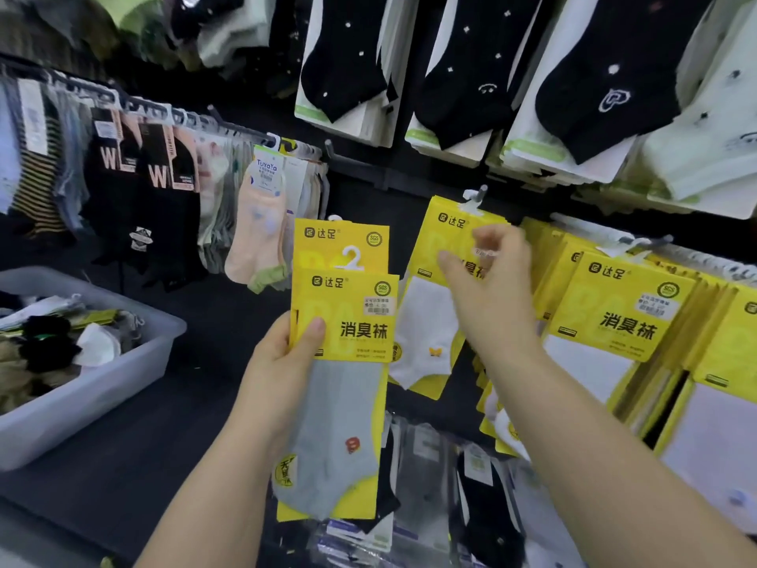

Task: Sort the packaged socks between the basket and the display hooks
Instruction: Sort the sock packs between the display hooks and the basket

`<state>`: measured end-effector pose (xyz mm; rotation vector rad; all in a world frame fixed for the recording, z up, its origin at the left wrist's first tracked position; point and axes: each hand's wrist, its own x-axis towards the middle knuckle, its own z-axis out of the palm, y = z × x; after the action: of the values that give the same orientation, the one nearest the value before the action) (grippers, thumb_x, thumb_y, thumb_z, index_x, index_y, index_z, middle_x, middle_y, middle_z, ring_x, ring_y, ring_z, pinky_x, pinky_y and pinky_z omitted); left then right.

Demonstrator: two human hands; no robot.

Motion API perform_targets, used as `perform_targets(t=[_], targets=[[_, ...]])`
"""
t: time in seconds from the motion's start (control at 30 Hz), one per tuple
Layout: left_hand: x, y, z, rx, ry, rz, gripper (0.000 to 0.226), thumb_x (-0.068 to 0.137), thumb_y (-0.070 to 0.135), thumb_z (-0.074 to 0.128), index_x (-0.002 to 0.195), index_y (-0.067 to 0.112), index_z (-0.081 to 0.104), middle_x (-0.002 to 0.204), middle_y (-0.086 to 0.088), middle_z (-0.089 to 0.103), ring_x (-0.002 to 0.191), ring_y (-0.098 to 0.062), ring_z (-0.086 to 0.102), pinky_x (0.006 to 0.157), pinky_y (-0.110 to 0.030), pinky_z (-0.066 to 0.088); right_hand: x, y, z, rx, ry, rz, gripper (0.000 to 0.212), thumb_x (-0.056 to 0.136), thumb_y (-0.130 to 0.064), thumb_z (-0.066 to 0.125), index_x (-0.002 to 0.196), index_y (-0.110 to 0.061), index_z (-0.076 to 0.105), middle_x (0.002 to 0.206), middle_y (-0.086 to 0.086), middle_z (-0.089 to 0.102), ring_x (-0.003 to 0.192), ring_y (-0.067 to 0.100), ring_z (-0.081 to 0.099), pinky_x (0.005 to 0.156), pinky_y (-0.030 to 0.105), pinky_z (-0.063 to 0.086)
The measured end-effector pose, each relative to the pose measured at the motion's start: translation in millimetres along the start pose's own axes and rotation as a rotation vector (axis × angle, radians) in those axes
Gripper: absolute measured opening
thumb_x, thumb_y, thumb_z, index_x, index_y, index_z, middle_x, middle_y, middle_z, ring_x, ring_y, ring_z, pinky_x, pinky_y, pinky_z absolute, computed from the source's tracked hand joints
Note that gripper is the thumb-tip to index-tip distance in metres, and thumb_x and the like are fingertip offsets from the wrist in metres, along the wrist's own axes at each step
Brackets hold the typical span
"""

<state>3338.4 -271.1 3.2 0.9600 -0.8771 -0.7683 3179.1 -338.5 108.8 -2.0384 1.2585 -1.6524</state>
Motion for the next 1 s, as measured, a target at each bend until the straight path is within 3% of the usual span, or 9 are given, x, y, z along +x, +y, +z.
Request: perform_targets(t=[0.07,0.17,0.3,0.4,0.5,0.63,0.83,0.9,1.0], targets=[[-2.5,-0.8,7.9,-0.011,-0.041,0.003,0.014,0.089,0.038,0.057,0.090,0.037,0.070,0.097,0.003,0.076,0.089,-0.014,0.072,0.069,-0.025,0.055,-13.0,-3.8,8.3,0.121,-0.210,0.118,0.041,0.078,-0.044,0.070,0.105,-0.030,0.042,0.104,-0.006,0.053,0.088,0.004,0.054,0.069,0.022,0.042],[-6.1,-1.9,17.4,-0.053,-0.088,0.001,0.020,0.077,0.044,0.062,0.092,0.034,0.070,0.098,0.000,0.076,0.090,-0.019,0.073,0.073,-0.033,0.056,-18.3,-2.0,14.0,0.186,-0.298,0.213,0.040,0.071,-0.043,0.077,0.096,-0.032,0.048,0.094,-0.004,0.061,0.068,-0.005,0.059,0.055,0.025,0.048],[-7.0,-3.1,21.4,-0.030,-0.039,0.001,0.018,0.091,0.043,0.054,0.094,0.034,0.069,0.099,0.000,0.075,0.097,-0.025,0.070,0.086,-0.047,0.054,-14.8,10.8,5.8,0.240,-0.245,0.238,0.013,0.076,-0.029,0.077,0.081,-0.025,0.066,0.089,-0.011,0.069,0.081,0.002,0.065,0.069,0.021,0.052],[-1.9,-3.4,14.7,0.060,0.032,0.037,0.028,0.102,0.029,0.042,0.096,0.038,0.068,0.100,0.006,0.073,0.100,-0.019,0.067,0.095,-0.049,0.049,-3.3,14.3,-10.3,0.296,-0.081,0.232,0.010,0.085,-0.024,0.068,0.077,-0.029,0.065,0.065,-0.022,0.063,0.052,-0.007,0.054,0.054,0.007,0.045],[2.7,-1.2,2.9,0.203,0.070,0.095,0.030,0.102,0.028,0.041,0.093,0.043,0.065,0.094,0.014,0.072,0.089,-0.005,0.067,0.082,-0.037,0.052,20.2,9.7,-25.0,0.305,0.058,0.212,0.015,0.090,-0.024,0.060,0.076,-0.029,0.062,0.058,-0.014,0.050,0.043,-0.004,0.041,0.044,0.007,0.037],[5.7,-0.1,-8.7,0.317,0.118,0.121,0.030,0.101,0.026,0.041,0.088,0.041,0.064,0.086,0.021,0.069,0.077,0.005,0.062,0.064,-0.026,0.041,53.3,0.1,-17.6,0.185,0.043,0.165,0.014,0.090,-0.028,0.060,0.077,-0.031,0.063,0.070,-0.010,0.054,0.061,0.006,0.048,0.060,0.020,0.042],[3.6,6.0,-10.8,0.286,0.082,0.094,0.034,0.102,0.027,0.041,0.088,0.048,0.065,0.089,0.020,0.070,0.079,0.004,0.064,0.066,-0.025,0.043,63.0,4.3,-2.4,-0.021,0.099,0.175,0.015,0.084,-0.030,0.068,0.097,-0.022,0.065,0.103,0.001,0.062,0.080,0.019,0.060,0.073,0.031,0.049],[2.3,7.2,-7.2,0.247,0.045,0.084,0.033,0.102,0.028,0.041,0.091,0.047,0.065,0.091,0.019,0.071,0.081,0.004,0.066,0.068,-0.024,0.044,50.0,8.3,-5.5,-0.147,0.194,0.131,0.037,0.082,-0.031,0.070,0.114,-0.022,0.055,0.120,0.002,0.046,0.109,0.023,0.051,0.095,0.029,0.039],[-0.2,6.6,-0.9,0.175,-0.017,0.061,0.030,0.102,0.029,0.042,0.094,0.043,0.067,0.097,0.014,0.073,0.088,0.000,0.068,0.074,-0.027,0.047,16.9,3.1,-1.4,-0.130,0.163,-0.061,0.041,0.085,-0.029,0.066,0.119,-0.017,0.047,0.115,-0.004,0.038,0.117,0.020,0.040,0.096,0.024,0.029]])
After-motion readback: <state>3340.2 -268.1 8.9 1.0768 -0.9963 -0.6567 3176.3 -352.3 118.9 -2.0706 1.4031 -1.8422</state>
